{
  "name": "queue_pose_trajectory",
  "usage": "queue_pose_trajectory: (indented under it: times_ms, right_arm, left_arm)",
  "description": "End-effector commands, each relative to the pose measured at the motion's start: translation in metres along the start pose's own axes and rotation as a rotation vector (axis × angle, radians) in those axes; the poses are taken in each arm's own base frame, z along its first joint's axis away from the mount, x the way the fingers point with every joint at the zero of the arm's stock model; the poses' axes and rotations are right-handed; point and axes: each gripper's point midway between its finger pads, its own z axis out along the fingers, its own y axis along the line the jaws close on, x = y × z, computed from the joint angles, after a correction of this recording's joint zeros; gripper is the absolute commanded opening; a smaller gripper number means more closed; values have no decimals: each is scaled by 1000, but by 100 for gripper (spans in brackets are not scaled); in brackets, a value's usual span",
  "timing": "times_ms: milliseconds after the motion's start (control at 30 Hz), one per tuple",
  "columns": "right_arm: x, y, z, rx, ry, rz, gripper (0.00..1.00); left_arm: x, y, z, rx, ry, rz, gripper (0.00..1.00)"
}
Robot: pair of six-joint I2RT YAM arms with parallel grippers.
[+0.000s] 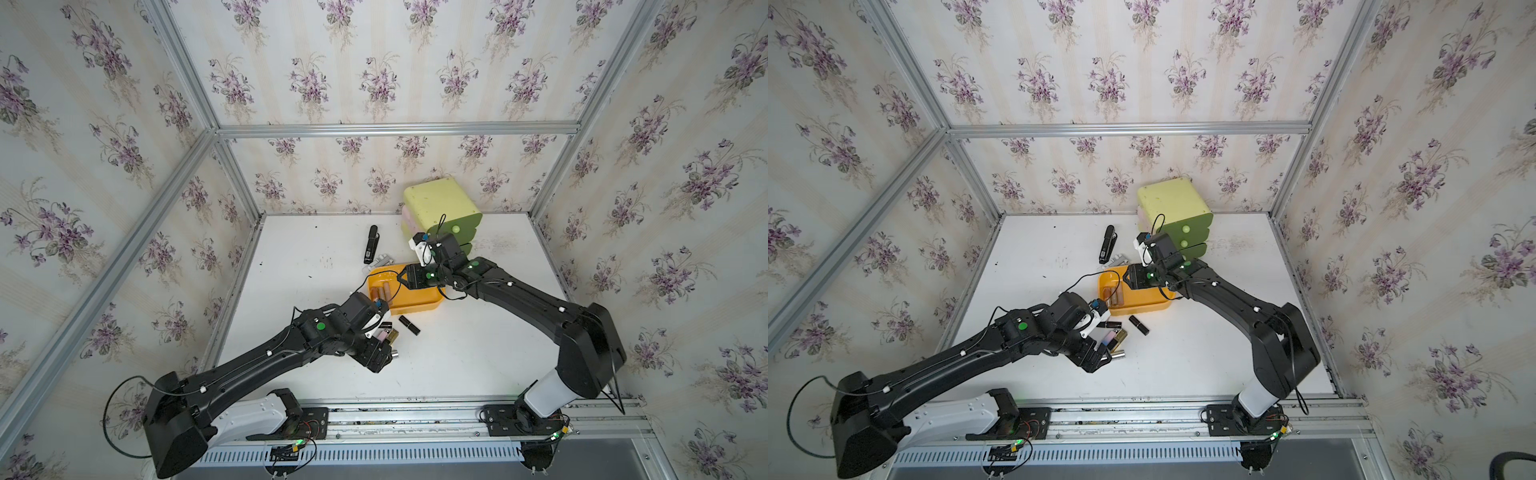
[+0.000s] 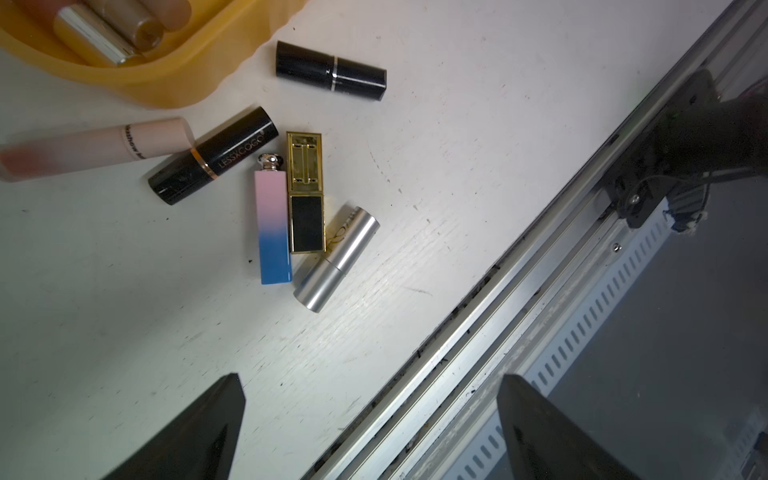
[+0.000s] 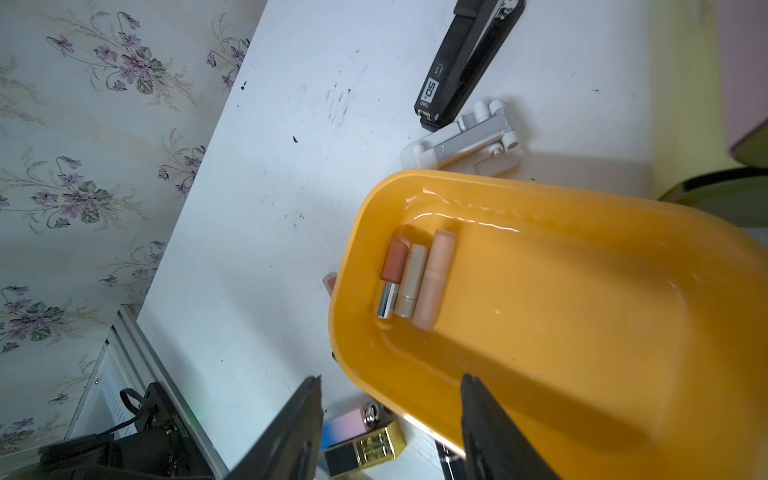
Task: Put the lipstick into the storage box
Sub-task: Pick up the lipstick at the center of the board.
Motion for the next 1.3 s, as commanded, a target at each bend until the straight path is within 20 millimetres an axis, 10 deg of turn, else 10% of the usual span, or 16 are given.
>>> queue_pose_trajectory:
  times_ms: [0,533,1267]
  right_arm:
    - [13,-4,-20,25,-9,34,58]
    - [69,-24,-62,51,-27,108,61]
    - [77,-33,-64,73,-26,112,62]
  left_arm:
    - [18,-1,7,-48,98,93,91]
    - [24,-3,53,-111,251,166,66]
    - [21,11,84,-184,342,203,61]
